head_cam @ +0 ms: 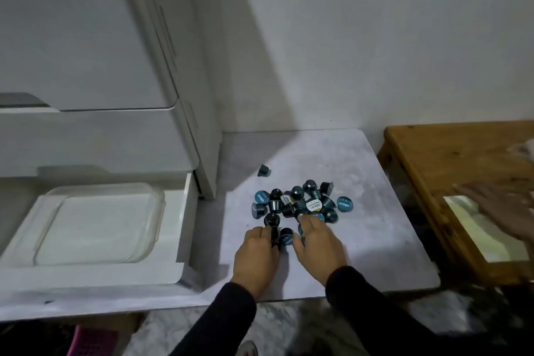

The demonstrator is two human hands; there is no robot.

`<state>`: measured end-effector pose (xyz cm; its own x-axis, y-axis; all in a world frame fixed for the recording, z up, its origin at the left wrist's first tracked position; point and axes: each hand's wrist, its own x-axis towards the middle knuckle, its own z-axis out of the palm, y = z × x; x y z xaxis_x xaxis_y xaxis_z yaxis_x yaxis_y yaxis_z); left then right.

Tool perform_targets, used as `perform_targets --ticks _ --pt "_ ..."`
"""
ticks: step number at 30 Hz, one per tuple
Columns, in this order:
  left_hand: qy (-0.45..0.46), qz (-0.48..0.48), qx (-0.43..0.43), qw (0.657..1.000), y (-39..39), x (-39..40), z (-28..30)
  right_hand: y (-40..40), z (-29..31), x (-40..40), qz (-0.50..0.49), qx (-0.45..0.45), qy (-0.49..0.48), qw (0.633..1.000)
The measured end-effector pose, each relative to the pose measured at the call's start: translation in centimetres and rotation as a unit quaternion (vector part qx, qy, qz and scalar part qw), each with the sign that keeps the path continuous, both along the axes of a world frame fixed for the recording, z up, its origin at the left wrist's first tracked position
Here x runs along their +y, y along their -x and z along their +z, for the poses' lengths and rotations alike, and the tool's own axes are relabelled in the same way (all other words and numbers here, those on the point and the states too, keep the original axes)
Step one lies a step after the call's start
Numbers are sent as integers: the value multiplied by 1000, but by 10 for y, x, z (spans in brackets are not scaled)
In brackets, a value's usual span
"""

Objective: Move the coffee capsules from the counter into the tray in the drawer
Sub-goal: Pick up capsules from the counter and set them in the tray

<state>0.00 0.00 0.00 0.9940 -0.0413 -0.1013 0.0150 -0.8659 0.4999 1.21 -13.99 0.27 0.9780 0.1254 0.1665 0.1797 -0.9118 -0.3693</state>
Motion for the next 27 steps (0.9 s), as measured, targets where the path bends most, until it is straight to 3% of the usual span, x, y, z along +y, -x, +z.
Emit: perform_targets --ticks 7,16,22,27 --pt "-6 -23 -2 1000 3 2 -20 8 -24 -1 -17 -10 51 999" --pt "154 12 -13 988 11 11 -27 15 -39 2 -18 5 -10 1000" --pt "199 42 -11 979 15 19 -27 28 -41 9 16 7 -23 1000" --pt "231 55 25 971 13 21 -25 37 -44 16 -99 3 -105 990"
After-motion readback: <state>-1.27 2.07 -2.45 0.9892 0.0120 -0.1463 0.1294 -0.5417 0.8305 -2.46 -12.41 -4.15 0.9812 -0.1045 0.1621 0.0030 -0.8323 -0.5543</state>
